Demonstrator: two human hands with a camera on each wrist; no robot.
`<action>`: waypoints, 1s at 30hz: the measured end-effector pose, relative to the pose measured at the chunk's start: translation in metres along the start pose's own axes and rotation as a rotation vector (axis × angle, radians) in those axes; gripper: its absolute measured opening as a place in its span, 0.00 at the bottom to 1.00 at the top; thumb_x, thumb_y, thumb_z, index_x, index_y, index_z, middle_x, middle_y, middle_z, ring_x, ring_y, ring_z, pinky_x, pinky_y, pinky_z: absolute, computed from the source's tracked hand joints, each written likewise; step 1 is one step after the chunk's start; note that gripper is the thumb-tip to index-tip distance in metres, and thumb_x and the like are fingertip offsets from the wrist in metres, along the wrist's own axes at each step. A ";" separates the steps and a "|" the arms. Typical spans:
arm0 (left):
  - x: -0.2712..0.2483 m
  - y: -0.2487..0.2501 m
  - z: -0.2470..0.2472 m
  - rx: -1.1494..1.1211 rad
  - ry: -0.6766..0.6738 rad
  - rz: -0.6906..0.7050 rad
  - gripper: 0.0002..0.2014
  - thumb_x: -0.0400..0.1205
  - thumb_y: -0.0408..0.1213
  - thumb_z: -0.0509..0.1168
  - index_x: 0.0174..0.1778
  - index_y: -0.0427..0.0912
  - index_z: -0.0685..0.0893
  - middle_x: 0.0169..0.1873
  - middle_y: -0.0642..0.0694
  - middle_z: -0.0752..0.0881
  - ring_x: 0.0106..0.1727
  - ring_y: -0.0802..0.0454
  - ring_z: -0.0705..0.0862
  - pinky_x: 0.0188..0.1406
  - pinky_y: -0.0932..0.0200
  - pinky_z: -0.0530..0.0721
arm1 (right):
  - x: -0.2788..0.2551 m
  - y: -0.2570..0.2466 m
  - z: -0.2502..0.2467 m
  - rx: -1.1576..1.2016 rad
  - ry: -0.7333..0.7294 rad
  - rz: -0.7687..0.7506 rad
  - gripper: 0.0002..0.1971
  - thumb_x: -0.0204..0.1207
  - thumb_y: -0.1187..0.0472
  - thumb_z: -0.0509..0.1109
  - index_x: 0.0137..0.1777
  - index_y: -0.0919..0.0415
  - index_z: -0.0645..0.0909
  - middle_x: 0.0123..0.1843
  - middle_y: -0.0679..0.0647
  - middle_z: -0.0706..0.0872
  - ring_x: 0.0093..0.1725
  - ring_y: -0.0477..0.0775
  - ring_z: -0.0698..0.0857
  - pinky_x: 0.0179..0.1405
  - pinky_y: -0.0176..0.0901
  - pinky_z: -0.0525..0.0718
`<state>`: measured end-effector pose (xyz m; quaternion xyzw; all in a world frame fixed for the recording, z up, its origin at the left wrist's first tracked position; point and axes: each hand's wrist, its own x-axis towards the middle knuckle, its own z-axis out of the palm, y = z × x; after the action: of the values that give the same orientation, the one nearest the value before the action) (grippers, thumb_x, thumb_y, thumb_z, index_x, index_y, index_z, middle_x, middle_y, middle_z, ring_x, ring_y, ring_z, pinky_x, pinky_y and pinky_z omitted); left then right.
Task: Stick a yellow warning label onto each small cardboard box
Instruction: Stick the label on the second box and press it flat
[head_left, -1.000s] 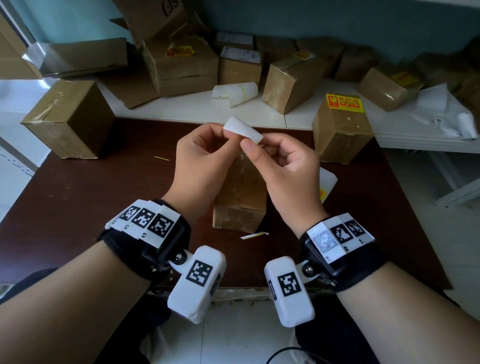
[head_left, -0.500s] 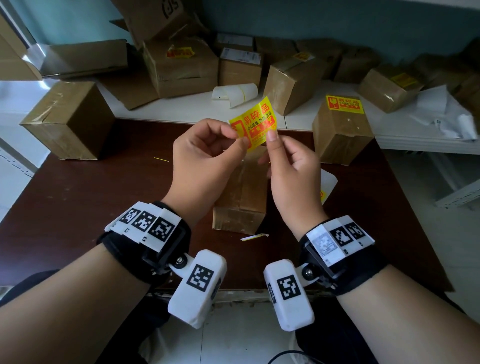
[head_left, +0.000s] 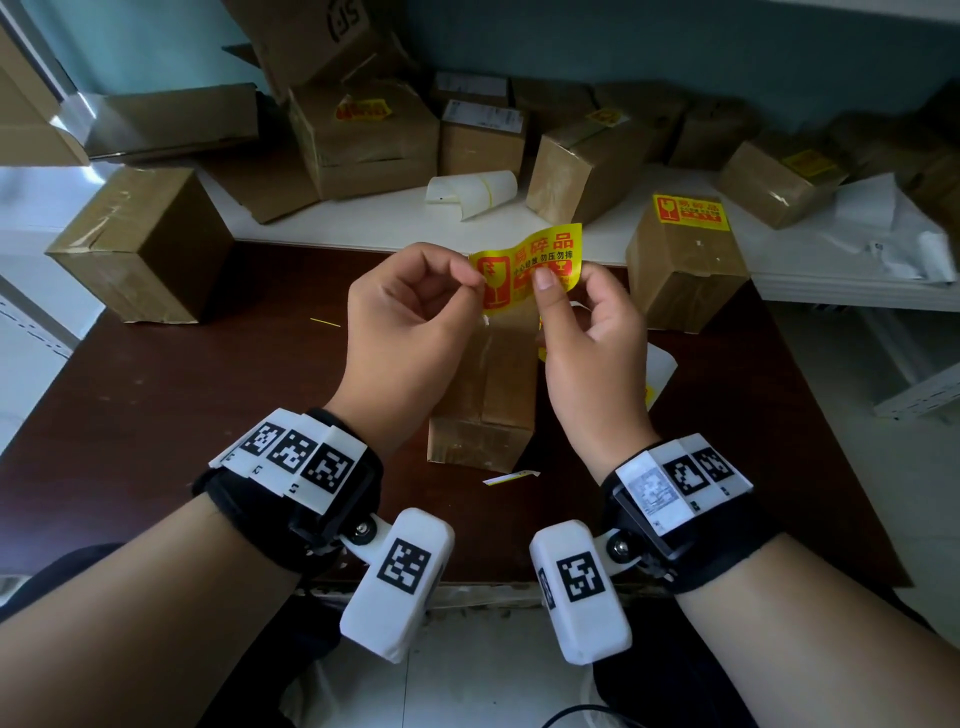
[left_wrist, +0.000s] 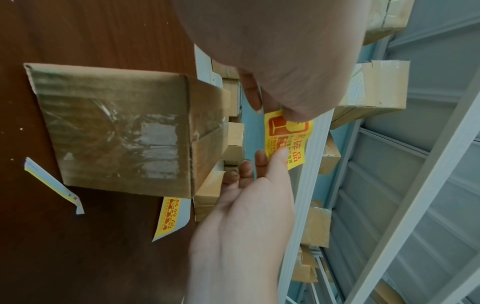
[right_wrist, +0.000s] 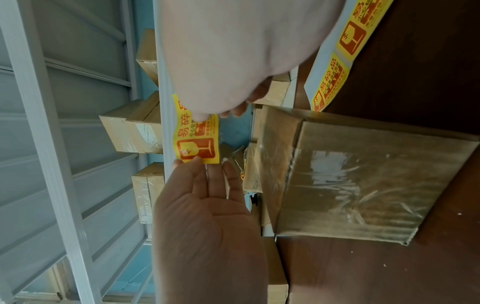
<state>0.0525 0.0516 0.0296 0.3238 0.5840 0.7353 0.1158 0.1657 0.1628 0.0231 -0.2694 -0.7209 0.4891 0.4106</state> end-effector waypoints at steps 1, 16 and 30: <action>0.000 0.000 0.000 0.006 0.011 0.000 0.09 0.86 0.18 0.72 0.46 0.37 0.88 0.43 0.41 0.93 0.46 0.54 0.94 0.54 0.53 0.94 | 0.000 -0.001 0.000 -0.008 0.012 -0.012 0.10 0.94 0.51 0.71 0.60 0.56 0.88 0.48 0.43 0.92 0.49 0.41 0.89 0.52 0.41 0.87; 0.006 0.004 -0.003 0.033 0.091 -0.028 0.33 0.85 0.23 0.77 0.84 0.41 0.71 0.51 0.44 0.96 0.54 0.49 0.98 0.62 0.51 0.95 | 0.000 -0.002 -0.002 0.034 0.057 -0.049 0.04 0.89 0.54 0.78 0.60 0.46 0.91 0.50 0.43 0.96 0.50 0.44 0.93 0.52 0.43 0.91; 0.010 -0.005 -0.007 0.135 0.123 -0.032 0.18 0.85 0.28 0.79 0.70 0.35 0.87 0.56 0.45 0.95 0.58 0.55 0.97 0.57 0.61 0.94 | -0.005 -0.008 -0.008 0.070 -0.039 -0.110 0.02 0.87 0.60 0.80 0.55 0.52 0.91 0.45 0.47 0.94 0.42 0.45 0.91 0.45 0.38 0.87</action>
<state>0.0395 0.0532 0.0276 0.2755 0.6435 0.7107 0.0694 0.1751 0.1595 0.0299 -0.2051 -0.7248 0.4959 0.4321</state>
